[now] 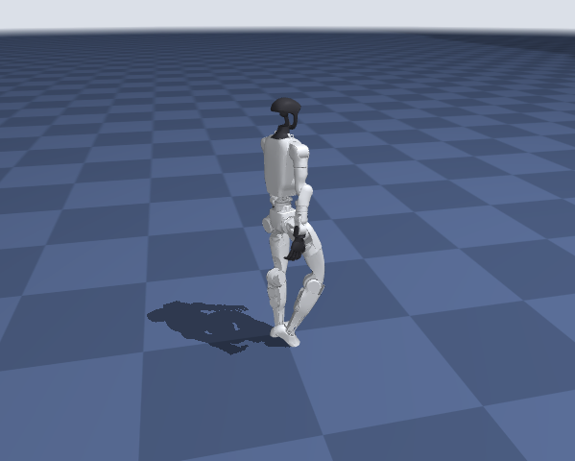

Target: In place motions

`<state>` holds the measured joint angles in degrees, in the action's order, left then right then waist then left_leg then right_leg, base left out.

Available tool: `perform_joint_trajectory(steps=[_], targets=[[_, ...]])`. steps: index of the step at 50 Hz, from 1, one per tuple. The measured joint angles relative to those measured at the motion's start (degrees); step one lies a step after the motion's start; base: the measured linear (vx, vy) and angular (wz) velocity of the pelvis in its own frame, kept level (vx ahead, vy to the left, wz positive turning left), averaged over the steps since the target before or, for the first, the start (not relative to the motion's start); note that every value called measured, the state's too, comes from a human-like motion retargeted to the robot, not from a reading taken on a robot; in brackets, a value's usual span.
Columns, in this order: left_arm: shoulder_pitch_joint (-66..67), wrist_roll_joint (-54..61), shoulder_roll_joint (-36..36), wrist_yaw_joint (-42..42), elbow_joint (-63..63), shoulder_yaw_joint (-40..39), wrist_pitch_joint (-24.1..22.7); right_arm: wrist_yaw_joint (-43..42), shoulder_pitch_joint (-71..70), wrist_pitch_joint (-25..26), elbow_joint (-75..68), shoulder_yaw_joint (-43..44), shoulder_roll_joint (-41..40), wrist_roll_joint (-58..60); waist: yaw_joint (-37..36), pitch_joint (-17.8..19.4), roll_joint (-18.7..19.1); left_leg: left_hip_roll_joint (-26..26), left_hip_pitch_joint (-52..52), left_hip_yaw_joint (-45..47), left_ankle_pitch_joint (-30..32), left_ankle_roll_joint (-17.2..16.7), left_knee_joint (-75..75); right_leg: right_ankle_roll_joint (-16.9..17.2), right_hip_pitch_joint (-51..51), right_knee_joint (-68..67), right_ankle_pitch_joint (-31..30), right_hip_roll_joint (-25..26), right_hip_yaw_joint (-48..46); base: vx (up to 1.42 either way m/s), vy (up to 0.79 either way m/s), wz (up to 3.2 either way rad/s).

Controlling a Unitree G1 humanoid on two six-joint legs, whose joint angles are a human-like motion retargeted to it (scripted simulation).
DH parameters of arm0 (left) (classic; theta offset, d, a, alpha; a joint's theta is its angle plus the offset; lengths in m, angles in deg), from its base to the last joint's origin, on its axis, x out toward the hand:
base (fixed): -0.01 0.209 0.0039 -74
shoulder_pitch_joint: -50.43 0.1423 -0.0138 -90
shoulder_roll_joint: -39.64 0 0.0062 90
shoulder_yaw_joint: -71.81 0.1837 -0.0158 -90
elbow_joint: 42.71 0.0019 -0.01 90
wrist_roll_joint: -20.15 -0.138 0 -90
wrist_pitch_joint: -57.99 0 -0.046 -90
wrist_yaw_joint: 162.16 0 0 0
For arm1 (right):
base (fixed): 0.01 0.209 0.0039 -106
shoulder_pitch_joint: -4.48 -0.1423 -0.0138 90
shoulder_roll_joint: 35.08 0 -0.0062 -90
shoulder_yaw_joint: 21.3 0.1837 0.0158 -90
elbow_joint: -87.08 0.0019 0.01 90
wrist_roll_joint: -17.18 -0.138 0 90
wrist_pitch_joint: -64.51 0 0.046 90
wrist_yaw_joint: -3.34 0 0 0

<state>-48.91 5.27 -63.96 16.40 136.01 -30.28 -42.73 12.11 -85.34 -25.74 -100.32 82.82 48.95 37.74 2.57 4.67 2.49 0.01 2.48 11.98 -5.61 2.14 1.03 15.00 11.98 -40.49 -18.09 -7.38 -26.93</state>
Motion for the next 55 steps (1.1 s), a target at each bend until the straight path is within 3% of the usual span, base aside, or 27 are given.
perform_joint_trajectory(steps=[2,5,7,10,14,18,20,22,23,25,26,27,28,30,33,37,40,44,47,48,50,52,53,55], targets=[[-6.8,1.1,-0.4,-8.7,-5.2,1.1,0.3,-2.8,5.6,3.6,0.0,2.9,2.2,-4.3,3.1,2.2,1.4,-0.9,-1.2,1.2,1.0,-0.3,0.6,-0.3,10.0,-11.0,-6.0,0.9,4.9,-0.43,0.21,0.22],[-14.5,0.6,0.4,-21.0,-12.9,2.4,0.3,-2.9,14.0,7.9,0.0,5.2,5.0,-12.0,6.7,5.1,2.2,0.0,-2.7,-2.0,0.9,1.3,-0.6,-4.9,18.4,-25.3,0.9,-5.6,3.5,-0.15,0.22,0.59],[-16.1,-1.9,-0.3,-20.6,-15.8,1.5,-1.3,-5.5,18.3,9.2,0.0,7.6,5.4,-14.0,7.1,6.0,2.2,-0.2,-2.8,-3.1,0.6,1.8,-1.6,-5.3,20.7,-28.9,2.2,-5.3,4.1,-0.03,0.04,0.08],[-15.3,0.5,-1.5,-15.2,-17.3,4.3,-5.1,-12.2,23.4,5.7,0.0,12.6,4.9,-15.0,4.8,4.0,2.9,-1.2,-3.2,-2.8,0.2,1.9,-2.0,-3.2,21.7,-28.7,2.6,-2.4,5.5,0.12,-0.06,-0.48],[-10.5,1.2,-1.9,-15.4,-17.3,5.0,-5.9,-12.7,23.9,4.6,0.0,11.7,4.9,-17.8,2.3,1.7,2.1,0.1,-1.2,-0.3,-1.1,2.6,-1.4,-2.0,13.8,-18.5,1.7,-0.2,5.5,0.18,-0.01,-0.75],[-1.5,-4.7,-3.0,-12.0,-12.0,1.3,-3.0,-10.7,16.7,6.0,0.0,5.7,4.0,-18.1,0.6,0.5,0.9,1.6,1.3,3.8,-4.4,4.3,-3.3,-1.3,-2.3,4.7,0.3,4.3,8.9,0.16,-0.04,-0.61],[4.9,-6.6,-3.3,-7.3,-8.2,-1.6,-1.0,-9.5,10.8,6.5,0.0,0.8,2.8,-17.8,1.5,0.7,-0.7,3.3,1.4,3.1,-7.2,6.0,-7.5,-1.9,-12.4,19.4,11.1,5.0,8.3,0.22,-0.03,0.03],[13.2,-9.0,-3.4,-0.5,-5.5,-5.9,2.4,-9.3,4.4,6.6,0.0,-4.6,0.6,-17.4,0.2,-0.4,-3.2,4.3,-0.9,7.1,-5.8,7.9,-16.0,-5.9,-18.9,29.2,22.2,2.9,2.0,0.29,-0.08,-0.40],[17.3,-10.8,-3.4,4.1,-4.7,-9.0,4.9,-8.6,0.6,6.5,0.0,-7.3,-0.8,-17.5,-0.8,-1.3,-5.2,2.2,-3.1,13.5,-1.7,9.2,-23.1,-7.7,-19.6,32.7,23.2,0.5,1.8,0.14,-0.15,-0.76],[21.7,-11.7,-1.2,11.6,-1.4,-12.4,8.6,-5.8,-10.2,5.0,0.0,-9.6,-3.7,-16.5,-5.5,-0.7,-5.6,-9.9,-18.3,14.8,7.4,12.9,-50.5,-9.7,-19.0,35.6,23.4,1.6,6.7,-0.21,-0.42,-1.14],[23.1,-11.8,0.8,14.1,1.1,-13.0,8.8,-5.1,-16.6,2.2,0.0,-8.4,-4.9,-15.5,-8.5,0.6,-4.3,-8.2,-29.0,4.6,9.7,12.9,-61.0,-11.1,-17.6,35.6,22.8,4.4,9.8,-0.51,-0.72,-1.11],[24.5,-11.8,2.5,16.0,3.3,-13.6,9.1,-4.5,-22.3,-0.3,1.2,-7.4,-5.9,-14.7,-10.8,2.0,-3.4,-7.4,-37.9,-2.5,9.9,12.9,-70.3,-12.3,-16.5,35.5,22.4,6.4,11.2,-0.59,-0.66,-0.60],[26.1,-11.8,3.6,16.6,4.7,-14.0,9.8,-4.0,-27.1,-2.0,4.7,-7.2,-6.6,-14.5,-11.9,3.7,-3.5,-8.0,-43.4,-3.1,6.0,12.9,-77.2,-13.4,-15.9,35.4,22.2,6.4,9.2,-0.51,-0.51,-0.39],[28.4,-11.6,5.4,14.6,7.7,-14.1,11.7,-4.7,-35.4,-4.7,12.9,-6.4,-8.2,-14.2,-15.5,8.9,-4.8,-13.0,-51.6,-0.8,1.6,12.9,-88.4,-16.5,-16.6,34.9,22.7,6.8,10.5,-0.33,-0.49,-0.64],[33.4,-12.9,6.8,13.8,8.1,-15.8,14.1,-4.9,-43.6,-8.0,23.4,-4.5,-8.2,-14.2,-21.3,13.0,-6.2,-12.7,-60.8,2.3,-1.7,12.9,-96.1,-18.6,-17.3,35.1,22.6,5.1,12.4,-0.07,-0.24,-0.50],[38.6,-9.5,7.2,14.3,7.6,-20.7,11.0,-3.0,-48.6,-10.7,31.9,-6.4,-7.0,-12.6,-23.0,10.5,-10.6,-10.4,-65.3,11.0,-0.4,12.9,-92.5,-17.4,-15.0,35.2,22.8,1.2,13.5,0.17,0.24,0.21],[36.7,-3.7,6.9,13.7,8.3,-22.5,9.7,-5.4,-48.3,-11.9,35.0,-9.2,-6.2,-6.4,-19.7,8.3,-11.8,-9.4,-62.6,12.1,0.0,12.9,-87.4,-15.8,-14.5,35.1,23.3,0.7,12.2,0.08,0.12,0.81],[29.6,-4.0,7.5,10.0,7.8,-19.2,11.1,-9.6,-40.7,-13.3,31.9,-11.0,-6.5,-3.0,-16.0,4.5,-10.8,-6.8,-50.6,8.2,2.1,12.9,-76.2,-13.5,-16.4,36.6,23.7,2.5,9.1,0.15,0.11,0.74],[22.8,-9.5,7.8,5.5,6.6,-13.8,14.5,-11.2,-29.8,-12.6,25.6,-9.3,-7.0,-1.6,-14.6,0.7,-11.9,-0.2,-34.9,8.2,8.1,12.8,-55.7,-9.8,-16.6,36.2,23.8,0.3,7.4,0.29,0.37,0.57],[20.1,-11.2,7.4,4.3,6.2,-11.8,15.5,-11.5,-25.7,-11.8,22.7,-8.2,-7.1,-1.0,-13.7,-0.7,-12.0,2.5,-29.1,8.0,9.7,12.7,-46.9,-8.4,-16.4,35.6,23.6,-0.5,6.4,0.33,0.39,0.73],[14.6,-13.5,6.8,4.4,5.2,-8.4,16.8,-11.8,-17.2,-9.5,15.6,-5.4,-7.2,0.0,-11.2,-3.6,-10.4,5.9,-16.8,3.8,10.7,8.4,-27.8,-6.3,-16.6,33.9,23.5,1.4,3.5,0.45,0.32,0.86],[9.5,-13.1,5.7,8.2,4.1,-4.3,15.8,-11.4,-9.1,-6.1,6.3,-2.5,-5.7,1.2,-6.8,-5.8,-8.0,5.7,-6.5,6.2,-3.6,6.5,-13.1,-3.5,-16.3,29.3,21.5,3.6,-0.7,0.48,0.19,1.18],[6.9,-12.9,4.9,9.5,3.7,-2.4,14.8,-10.7,-5.4,-3.3,2.0,-1.8,-4.4,2.1,-4.0,-6.5,-6.6,4.8,-4.6,5.9,-3.4,5.8,-8.4,-1.8,-15.4,25.3,18.2,4.0,-2.9,0.30,0.16,0.79],[-2.7,-12.5,4.6,6.4,3.0,1.8,13.3,-7.8,1.2,6.5,0.0,-0.6,-2.0,4.9,-1.7,-4.6,-2.2,-0.3,-5.4,0.9,-1.5,2.9,-4.8,0.0,-7.2,8.8,4.4,3.8,-3.6,-0.15,0.15,-0.11]])
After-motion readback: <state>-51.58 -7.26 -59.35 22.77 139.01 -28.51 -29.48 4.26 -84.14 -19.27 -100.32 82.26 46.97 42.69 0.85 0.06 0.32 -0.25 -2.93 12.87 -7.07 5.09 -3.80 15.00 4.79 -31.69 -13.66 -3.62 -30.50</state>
